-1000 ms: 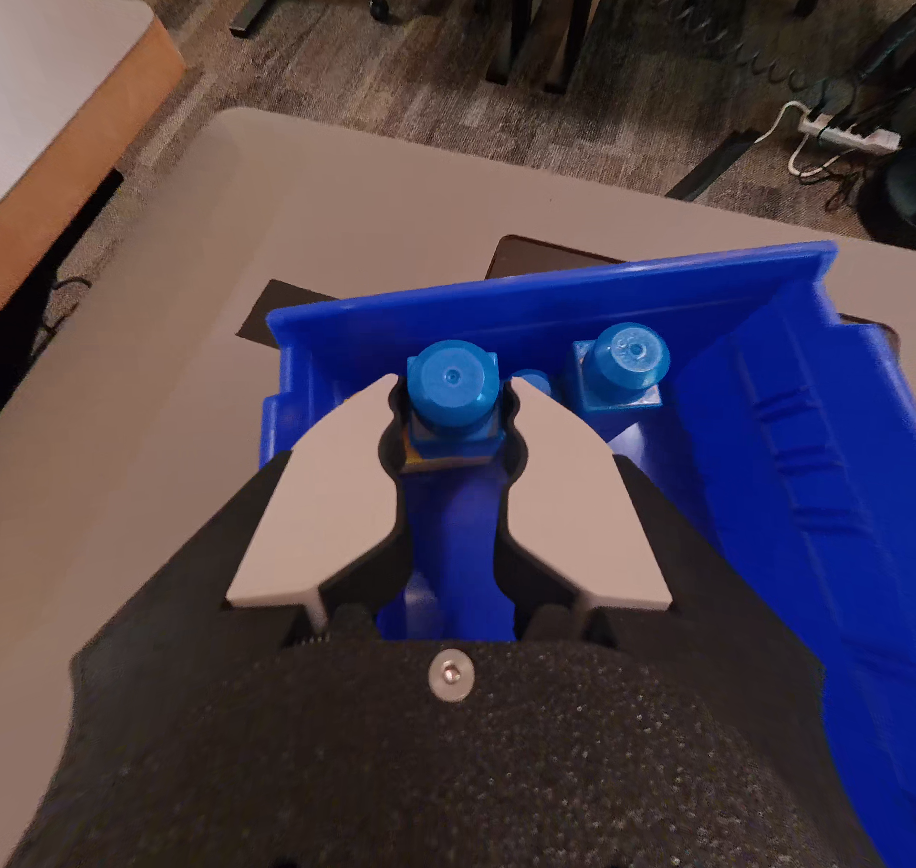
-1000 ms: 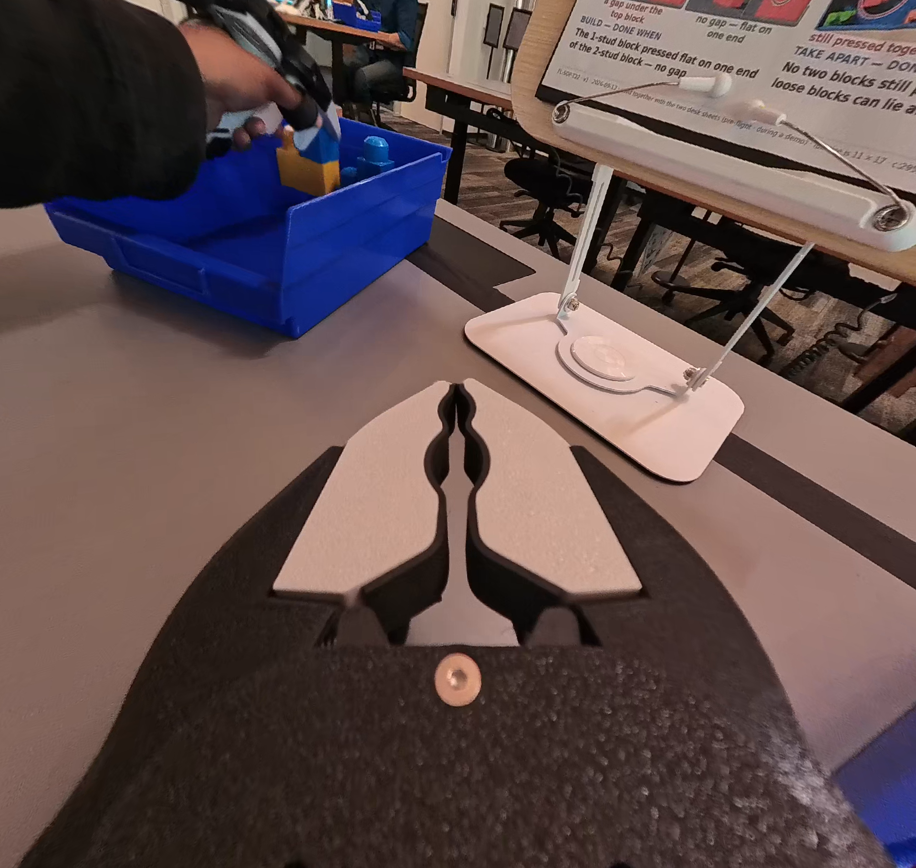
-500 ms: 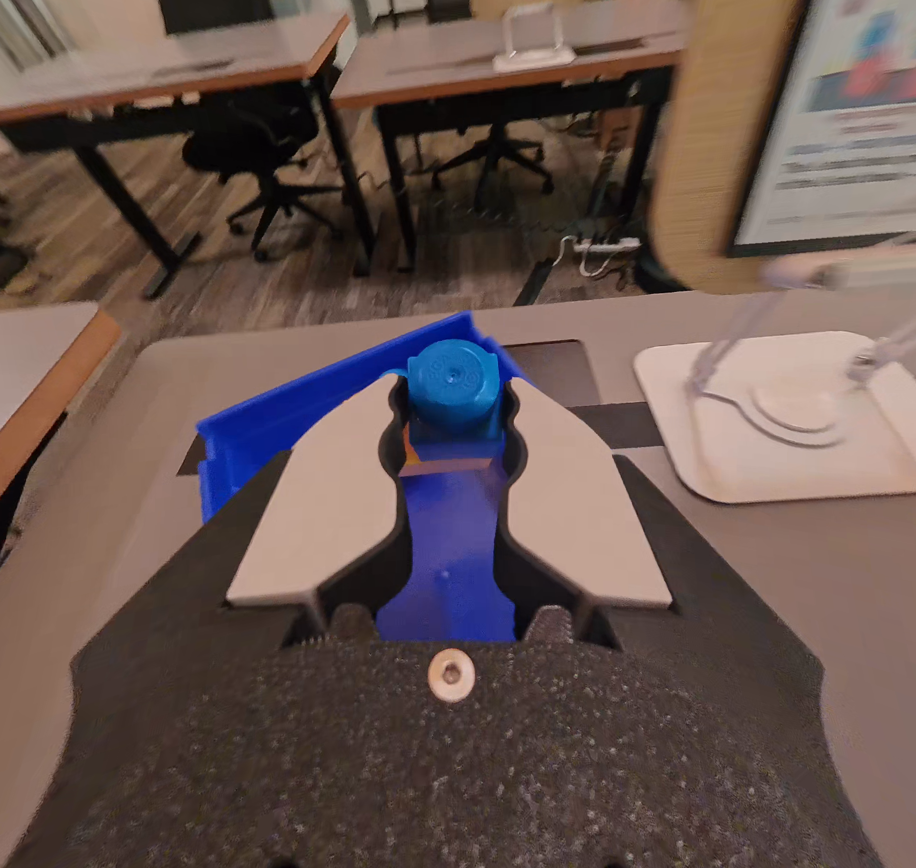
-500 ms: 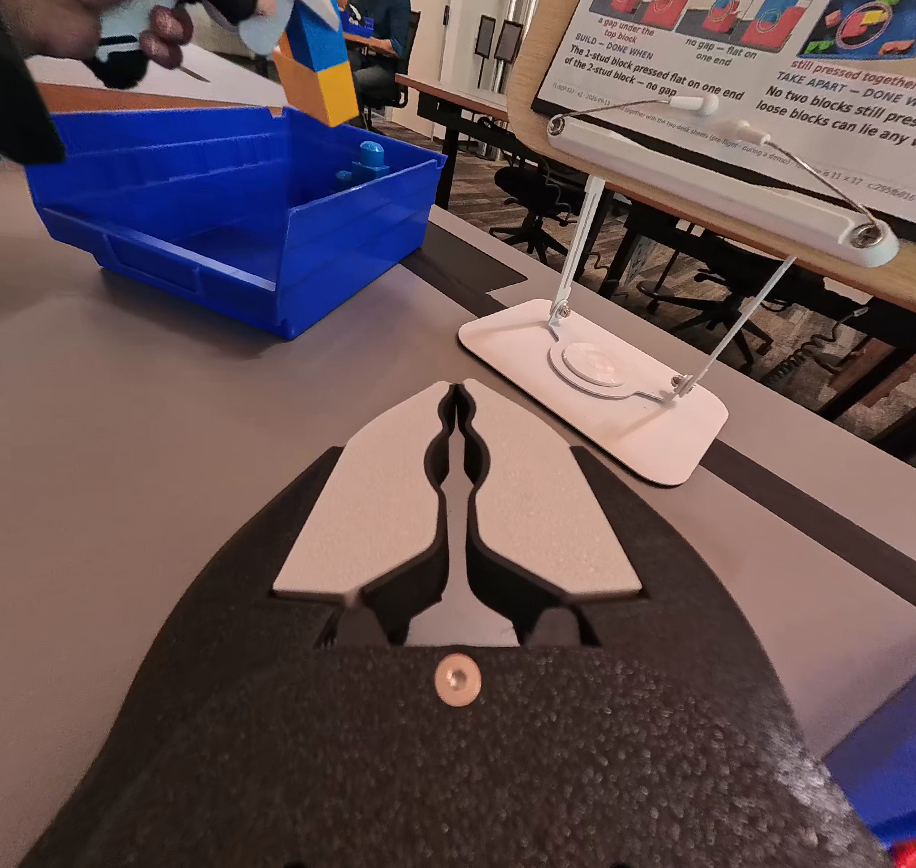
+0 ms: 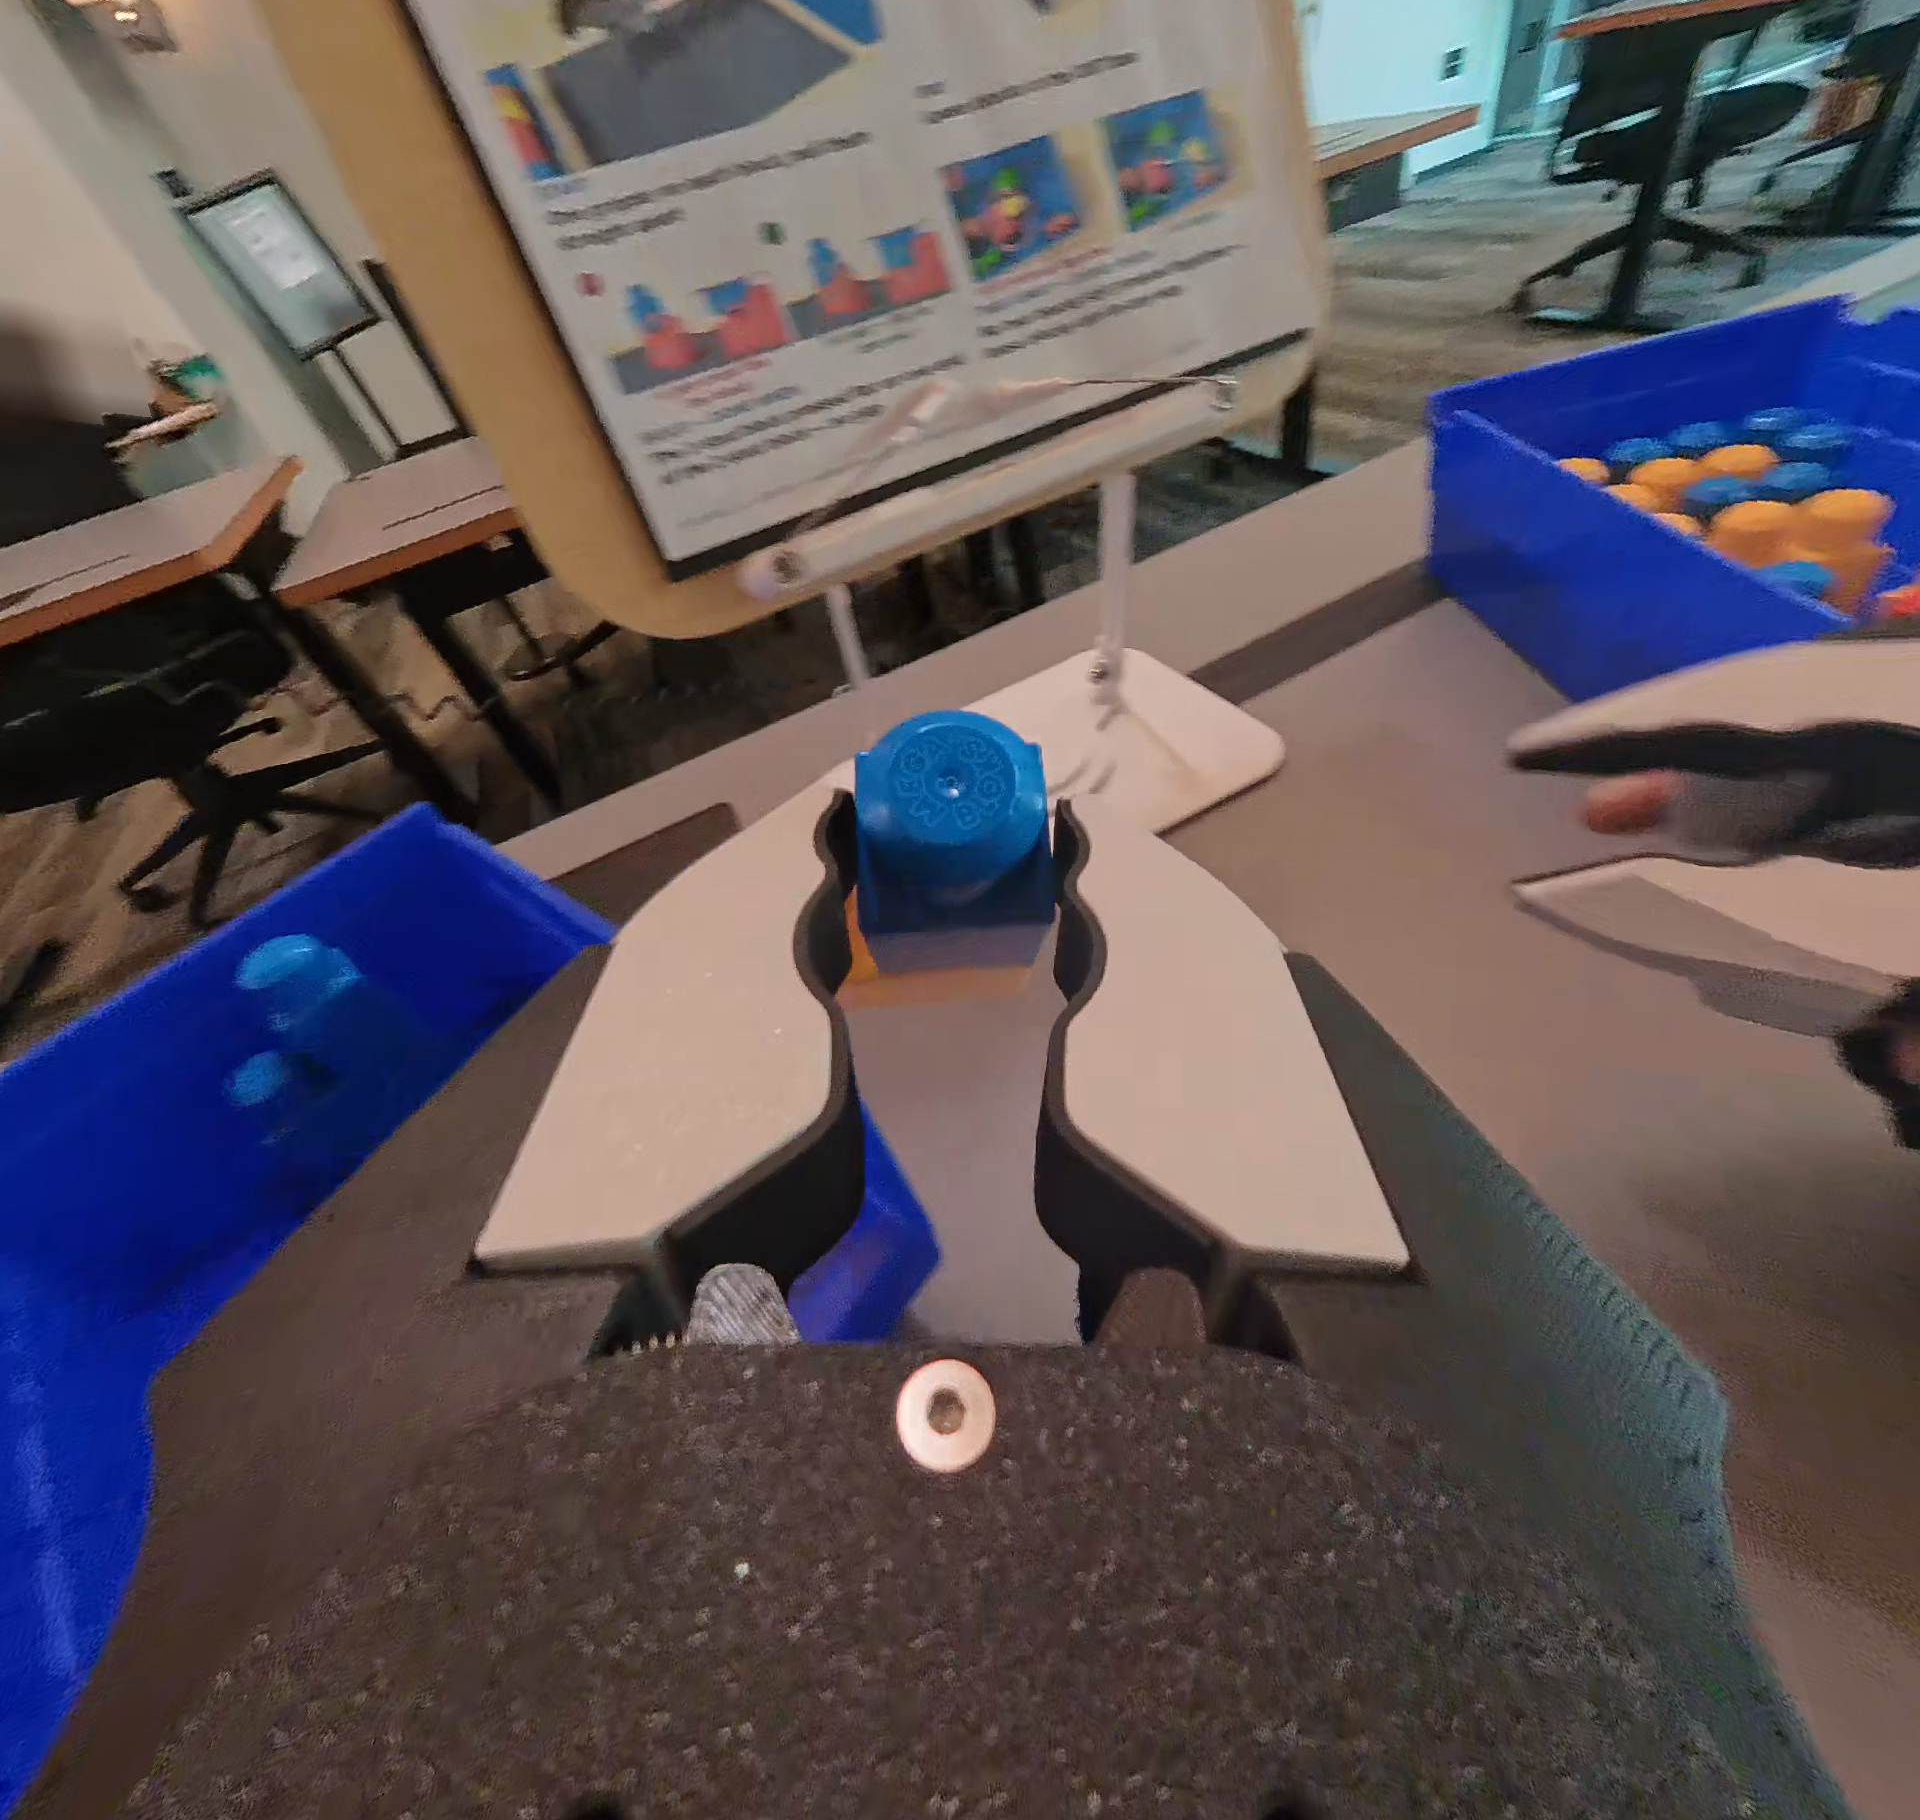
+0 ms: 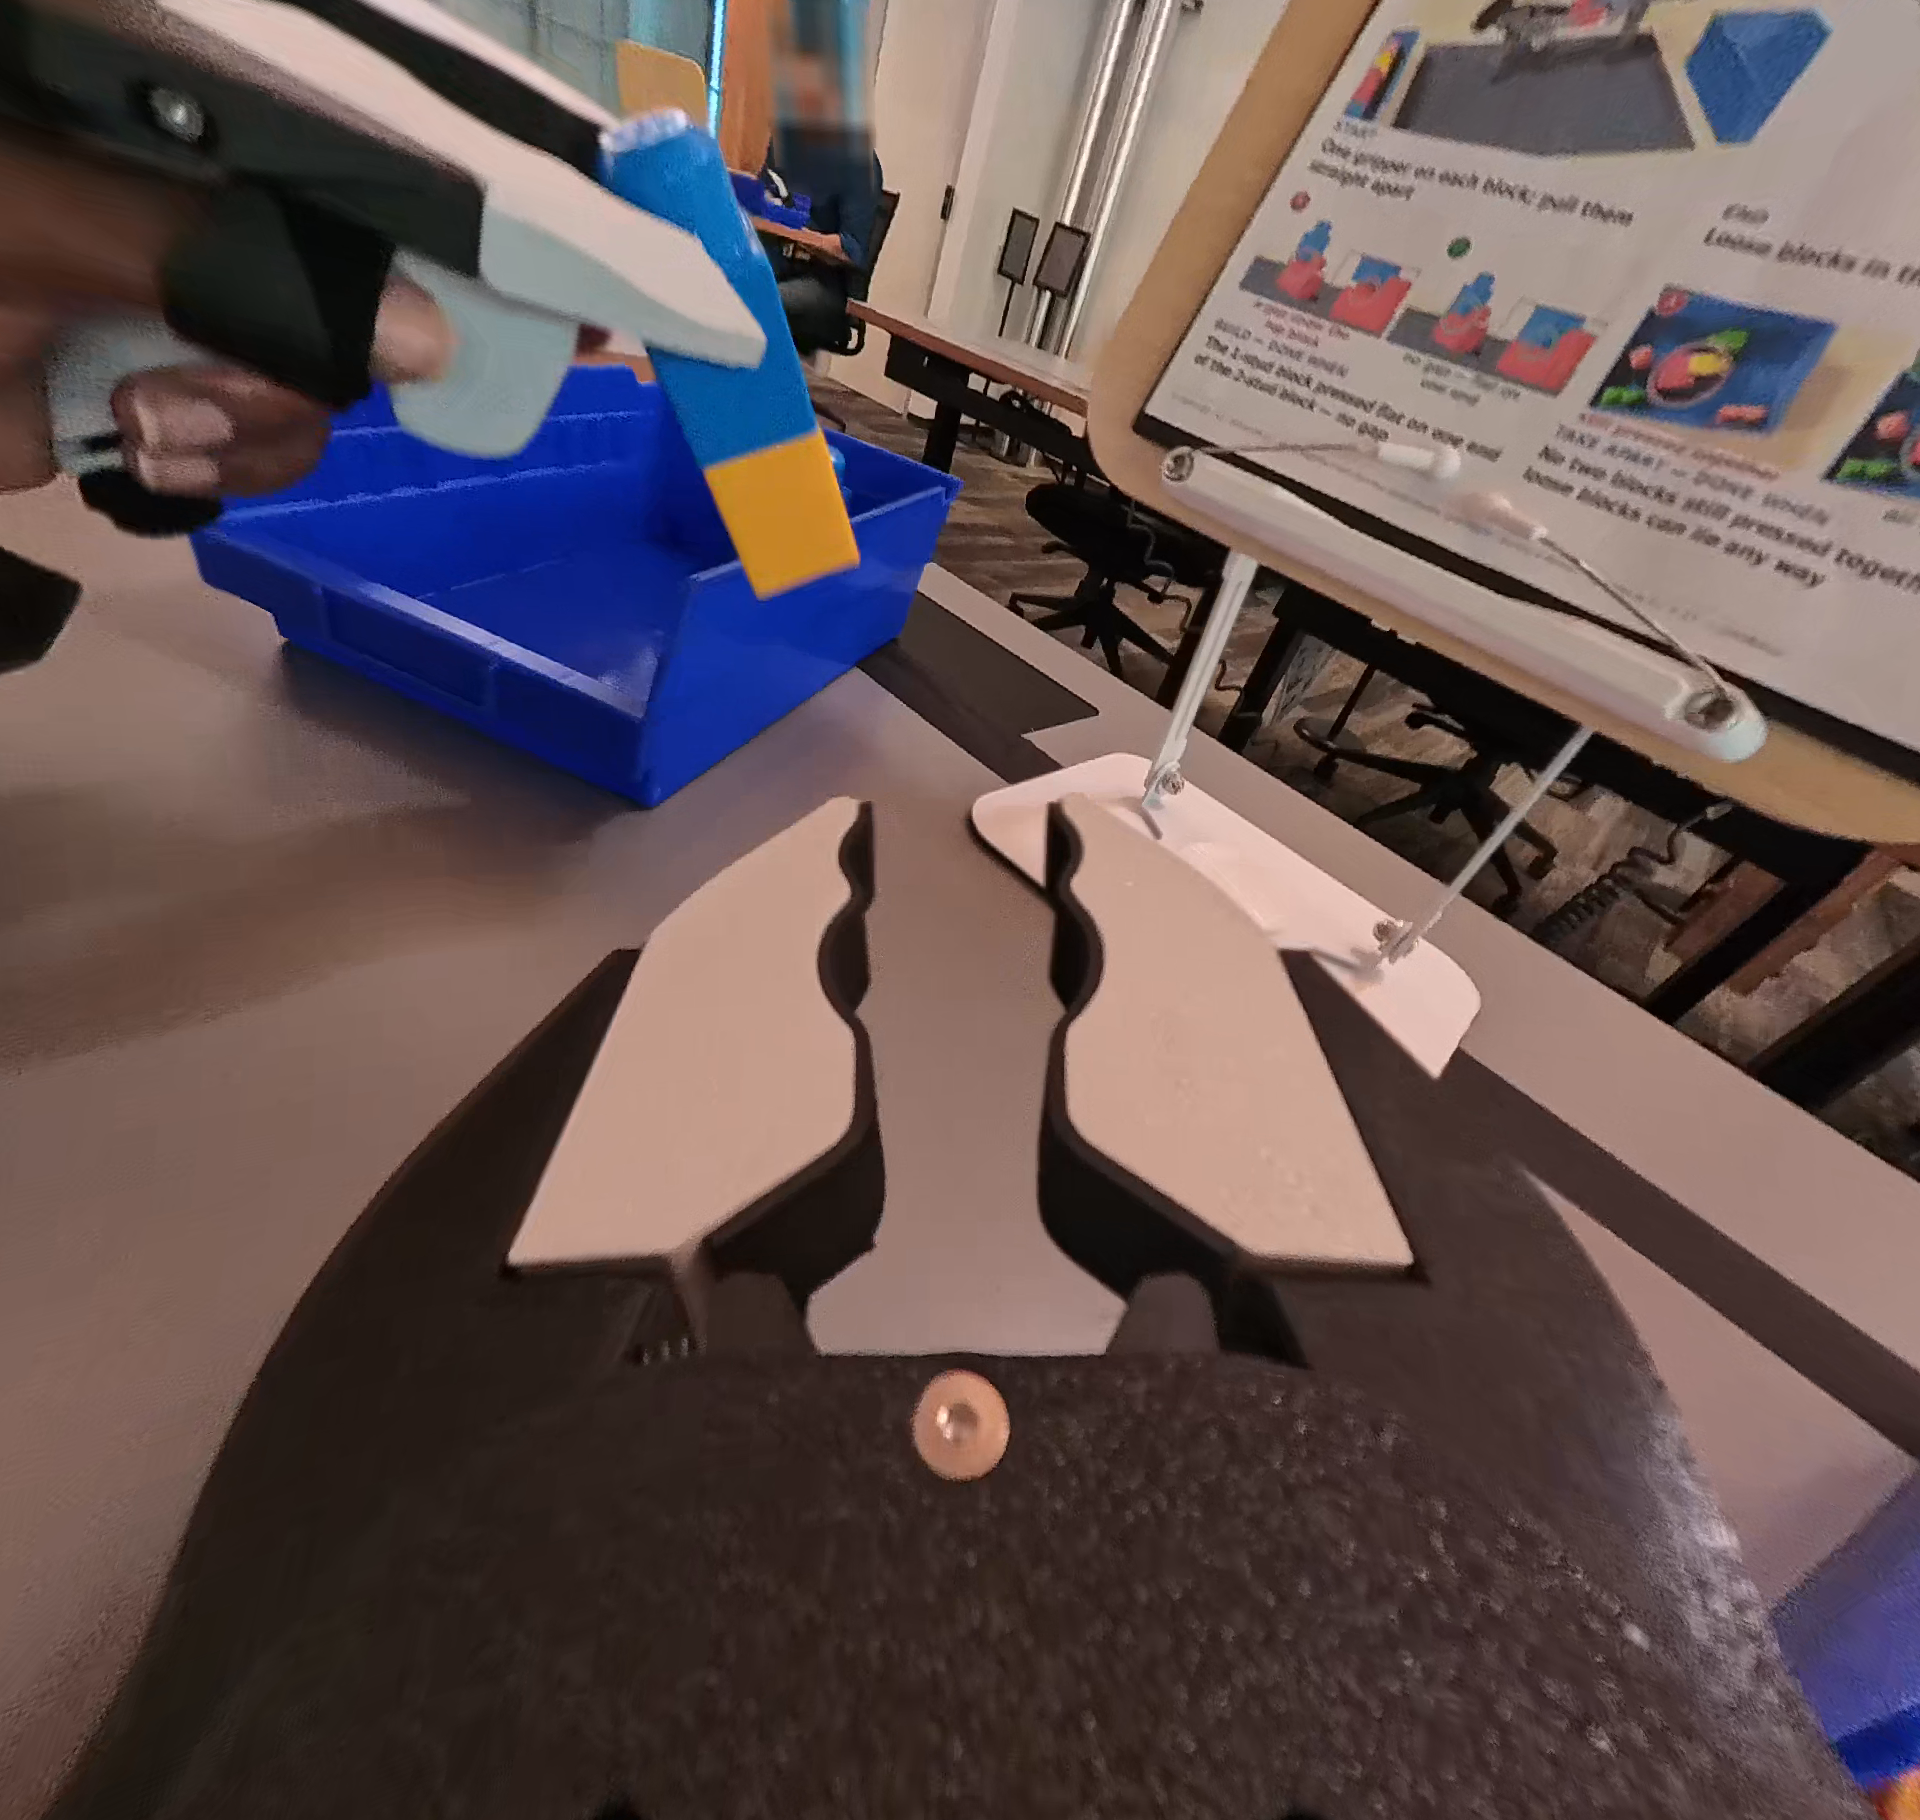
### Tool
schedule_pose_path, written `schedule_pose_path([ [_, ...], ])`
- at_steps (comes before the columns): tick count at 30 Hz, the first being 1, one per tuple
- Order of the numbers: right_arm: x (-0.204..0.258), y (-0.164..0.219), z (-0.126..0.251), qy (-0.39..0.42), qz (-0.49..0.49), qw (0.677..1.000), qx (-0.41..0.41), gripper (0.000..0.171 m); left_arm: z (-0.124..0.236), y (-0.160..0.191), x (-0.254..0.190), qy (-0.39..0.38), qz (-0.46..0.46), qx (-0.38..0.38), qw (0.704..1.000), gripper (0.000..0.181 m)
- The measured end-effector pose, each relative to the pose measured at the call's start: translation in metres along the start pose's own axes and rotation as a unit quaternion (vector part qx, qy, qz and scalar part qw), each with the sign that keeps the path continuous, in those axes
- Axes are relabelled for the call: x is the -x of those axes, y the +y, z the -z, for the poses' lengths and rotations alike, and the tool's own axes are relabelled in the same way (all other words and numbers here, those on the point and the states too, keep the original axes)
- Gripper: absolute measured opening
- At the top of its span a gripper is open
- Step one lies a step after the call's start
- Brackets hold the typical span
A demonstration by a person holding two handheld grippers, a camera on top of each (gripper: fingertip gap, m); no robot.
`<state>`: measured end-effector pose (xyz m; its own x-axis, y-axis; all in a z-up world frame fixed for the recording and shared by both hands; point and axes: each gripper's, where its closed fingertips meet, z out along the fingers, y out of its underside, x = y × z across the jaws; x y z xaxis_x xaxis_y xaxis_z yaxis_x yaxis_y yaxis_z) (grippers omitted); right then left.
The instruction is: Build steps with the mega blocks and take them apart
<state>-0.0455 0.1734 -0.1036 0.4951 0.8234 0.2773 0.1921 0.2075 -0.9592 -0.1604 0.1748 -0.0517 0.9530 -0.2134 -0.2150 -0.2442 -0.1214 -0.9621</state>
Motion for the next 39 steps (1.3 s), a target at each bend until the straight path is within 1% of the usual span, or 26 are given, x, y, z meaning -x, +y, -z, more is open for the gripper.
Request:
schedule_pose_path([
  [2, 0.008, -0.003, -0.001, -0.006, 0.022, 1.0, -0.004, 0.042, 0.004, 0.005, -0.023, 0.029, 0.006, -0.005, 1.0, 0.036],
  [6, 0.027, -0.001, -0.004, -0.021, 0.081, 0.996, 0.004, 0.056, 0.01, 0.01, -0.063, 0.086, 0.014, -0.009, 0.996, 0.036],
  [11, 0.045, 0.002, -0.008, -0.03, 0.136, 0.99, 0.013, 0.061, 0.017, 0.013, -0.101, 0.14, 0.022, -0.01, 0.99, 0.036],
  [12, 0.047, 0.003, -0.009, -0.029, 0.14, 0.99, 0.016, 0.061, 0.018, 0.014, -0.107, 0.149, 0.026, -0.009, 0.988, 0.036],
  [13, 0.045, 0.006, -0.009, -0.021, 0.146, 0.989, 0.024, 0.052, 0.019, 0.014, -0.113, 0.16, 0.033, -0.009, 0.987, 0.036],
  [14, 0.043, 0.009, -0.009, -0.012, 0.153, 0.988, 0.032, 0.037, 0.02, 0.015, -0.116, 0.165, 0.041, -0.005, 0.985, 0.036],
  [16, 0.042, 0.006, -0.007, -0.016, 0.151, 0.988, 0.022, 0.036, 0.021, 0.013, -0.117, 0.17, 0.038, -0.014, 0.985, 0.036],
  [18, 0.043, 0.002, -0.005, -0.031, 0.13, 0.991, 0.011, 0.036, 0.024, 0.008, -0.117, 0.189, 0.04, -0.028, 0.981, 0.036],
  [19, 0.044, 0.001, -0.005, -0.042, 0.111, 0.993, 0.008, 0.036, 0.026, 0.006, -0.118, 0.204, 0.039, -0.036, 0.978, 0.041],
  [20, 0.044, -0.001, -0.004, -0.056, 0.082, 0.995, 0.001, 0.036, 0.029, 0.002, -0.119, 0.219, 0.041, -0.051, 0.974, 0.053],
  [22, 0.041, -0.009, 0.001, -0.087, 0.016, 0.996, -0.022, 0.036, 0.033, -0.005, -0.114, 0.237, 0.056, -0.074, 0.967, 0.065],
  [25, 0.036, -0.024, 0.01, -0.141, -0.077, 0.985, -0.062, 0.036, 0.039, -0.016, -0.101, 0.255, 0.085, -0.109, 0.957, 0.071],
  [28, 0.035, -0.045, 0.025, -0.207, -0.164, 0.957, -0.117, 0.036, 0.043, -0.019, -0.093, 0.298, 0.138, -0.125, 0.936, 0.072],
  [32, 0.039, -0.068, 0.043, -0.285, -0.238, 0.912, -0.176, 0.036, 0.051, -0.02, -0.097, 0.365, 0.193, -0.136, 0.901, 0.068],
  [35, 0.05, -0.075, 0.05, -0.33, -0.256, 0.888, -0.192, 0.036, 0.059, -0.024, -0.107, 0.403, 0.205, -0.147, 0.88, 0.066],
  [38, 0.059, -0.076, 0.052, -0.35, -0.252, 0.881, -0.192, 0.036, 0.07, -0.028, -0.12, 0.439, 0.193, -0.157, 0.864, 0.067],
  [39, 0.061, -0.076, 0.053, -0.354, -0.25, 0.881, -0.191, 0.036, 0.072, -0.028, -0.123, 0.444, 0.188, -0.156, 0.862, 0.063],
])
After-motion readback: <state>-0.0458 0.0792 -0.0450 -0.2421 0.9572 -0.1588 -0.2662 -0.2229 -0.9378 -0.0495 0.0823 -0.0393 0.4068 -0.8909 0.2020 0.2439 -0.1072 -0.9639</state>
